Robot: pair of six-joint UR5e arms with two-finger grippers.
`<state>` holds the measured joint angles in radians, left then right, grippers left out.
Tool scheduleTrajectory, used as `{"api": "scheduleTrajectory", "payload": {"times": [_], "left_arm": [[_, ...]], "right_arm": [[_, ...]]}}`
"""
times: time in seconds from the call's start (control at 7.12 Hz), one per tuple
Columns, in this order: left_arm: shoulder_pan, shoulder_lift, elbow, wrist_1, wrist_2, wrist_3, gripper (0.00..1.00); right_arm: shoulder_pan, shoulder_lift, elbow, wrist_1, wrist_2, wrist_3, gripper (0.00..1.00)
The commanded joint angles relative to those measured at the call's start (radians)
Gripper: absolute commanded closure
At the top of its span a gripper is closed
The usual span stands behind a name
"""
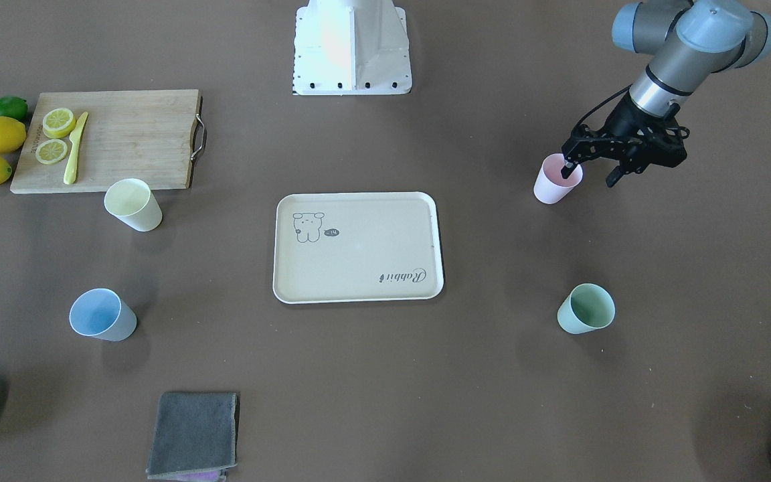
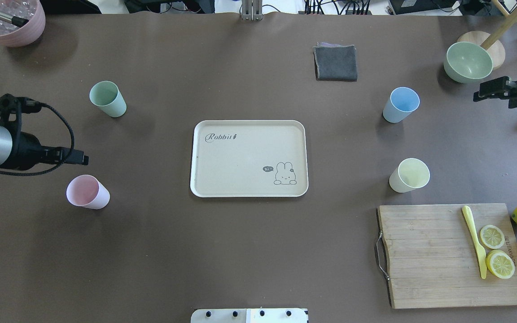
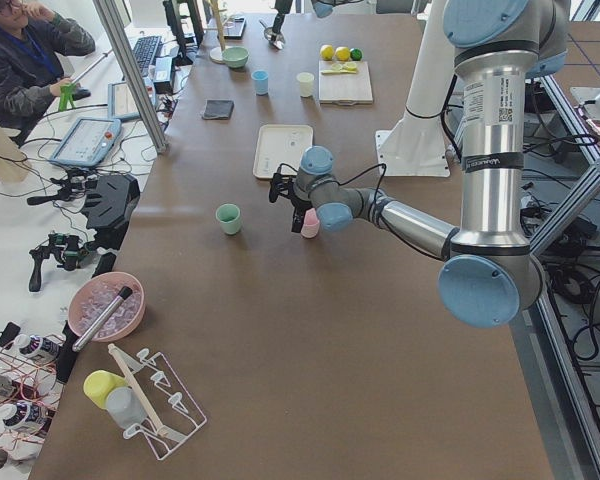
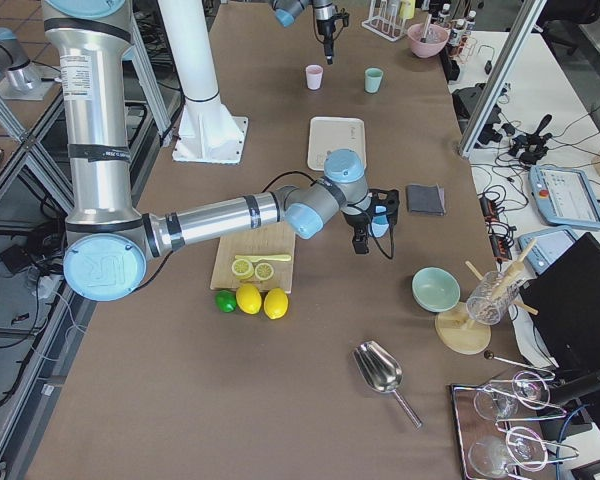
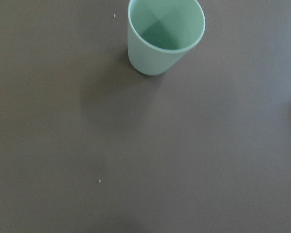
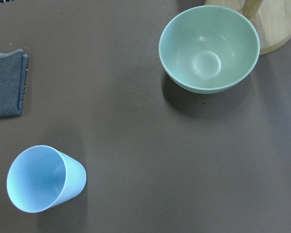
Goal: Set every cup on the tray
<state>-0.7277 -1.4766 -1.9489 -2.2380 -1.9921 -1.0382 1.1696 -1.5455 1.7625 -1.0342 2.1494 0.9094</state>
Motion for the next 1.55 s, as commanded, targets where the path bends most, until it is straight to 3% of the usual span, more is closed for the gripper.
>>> {"api": "scheduleTrajectory", "payload": {"times": [0.0,0.42,0.56,0.7,0.84,1.12,1.41], "left_arm": [[0.062,0.038,-0.009,0.000,0.054,0.001,0.12],[0.062,0.021,0.034,-0.002,0.056,0.003,0.42],[0.063,0.013,0.036,-0.002,0.056,0.003,0.60],[0.064,0.007,0.035,-0.002,0.056,0.003,0.91],[0.064,0.001,0.028,-0.002,0.056,0.003,1.00],[0.060,-0.027,0.010,-0.002,0.055,0.001,1.00],[0.050,-0.133,0.001,0.071,0.047,-0.013,1.00]], "right_arm": [[-0.001,-0.001,-0.001,0.000,0.000,-0.001,0.00],[-0.001,-0.004,-0.003,0.012,-0.002,-0.001,0.00],[-0.001,-0.011,-0.003,0.017,0.000,-0.001,0.00],[-0.001,-0.015,-0.003,0.017,0.000,-0.001,0.00],[-0.001,-0.016,-0.003,0.019,0.000,-0.003,0.00],[-0.001,-0.039,-0.005,0.060,0.001,0.000,0.00],[-0.001,-0.045,-0.003,0.060,0.001,0.002,0.00]]}}
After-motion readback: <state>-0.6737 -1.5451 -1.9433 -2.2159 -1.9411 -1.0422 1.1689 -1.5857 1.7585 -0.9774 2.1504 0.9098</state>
